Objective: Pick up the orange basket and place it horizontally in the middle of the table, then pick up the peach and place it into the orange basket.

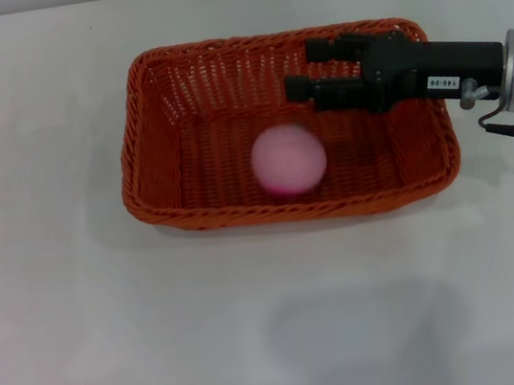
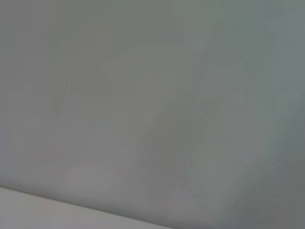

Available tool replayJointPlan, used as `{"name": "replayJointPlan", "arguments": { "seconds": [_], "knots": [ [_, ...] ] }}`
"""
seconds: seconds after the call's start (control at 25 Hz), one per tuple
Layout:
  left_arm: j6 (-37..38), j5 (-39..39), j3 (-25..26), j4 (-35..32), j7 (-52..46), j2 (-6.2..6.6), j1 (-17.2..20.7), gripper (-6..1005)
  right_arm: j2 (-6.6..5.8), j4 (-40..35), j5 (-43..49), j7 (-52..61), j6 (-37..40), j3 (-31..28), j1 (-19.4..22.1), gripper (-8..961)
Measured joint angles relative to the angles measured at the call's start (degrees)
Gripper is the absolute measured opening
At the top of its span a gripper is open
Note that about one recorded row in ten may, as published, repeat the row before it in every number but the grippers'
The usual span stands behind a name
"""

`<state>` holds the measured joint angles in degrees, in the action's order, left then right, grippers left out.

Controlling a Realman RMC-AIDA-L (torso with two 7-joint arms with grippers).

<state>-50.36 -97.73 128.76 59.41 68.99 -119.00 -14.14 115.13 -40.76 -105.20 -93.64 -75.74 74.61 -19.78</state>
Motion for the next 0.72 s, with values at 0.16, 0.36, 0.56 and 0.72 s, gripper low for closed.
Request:
{"name": "replayJointPlan", "arguments": {
  "seconds": [0.16, 0.36, 0.56, 0.72],
  "knots": [
    [0.00, 0.00, 0.00, 0.01, 0.00, 0.02, -0.04, 591, 0.00, 0.00, -0.02, 0.22, 0.10, -0.44, 0.01, 872],
    [0.06, 0.00, 0.00, 0.03, 0.00, 0.13, -0.18, 591, -0.13, -0.36, -1.20, 0.30, 1.34, -1.78, 0.35, 864],
    [0.34, 0.00, 0.00, 0.00, 0.00, 0.13, -0.03, 591, -0.31, -0.68, -0.85, -0.39, 1.36, -6.36, 1.00, 859],
    [0.46, 0.00, -0.01, 0.00, -0.09, 0.06, -0.02, 591, -0.52, -0.29, -0.45, -1.69, 1.77, -10.36, 1.64, 856]
  ]
}}
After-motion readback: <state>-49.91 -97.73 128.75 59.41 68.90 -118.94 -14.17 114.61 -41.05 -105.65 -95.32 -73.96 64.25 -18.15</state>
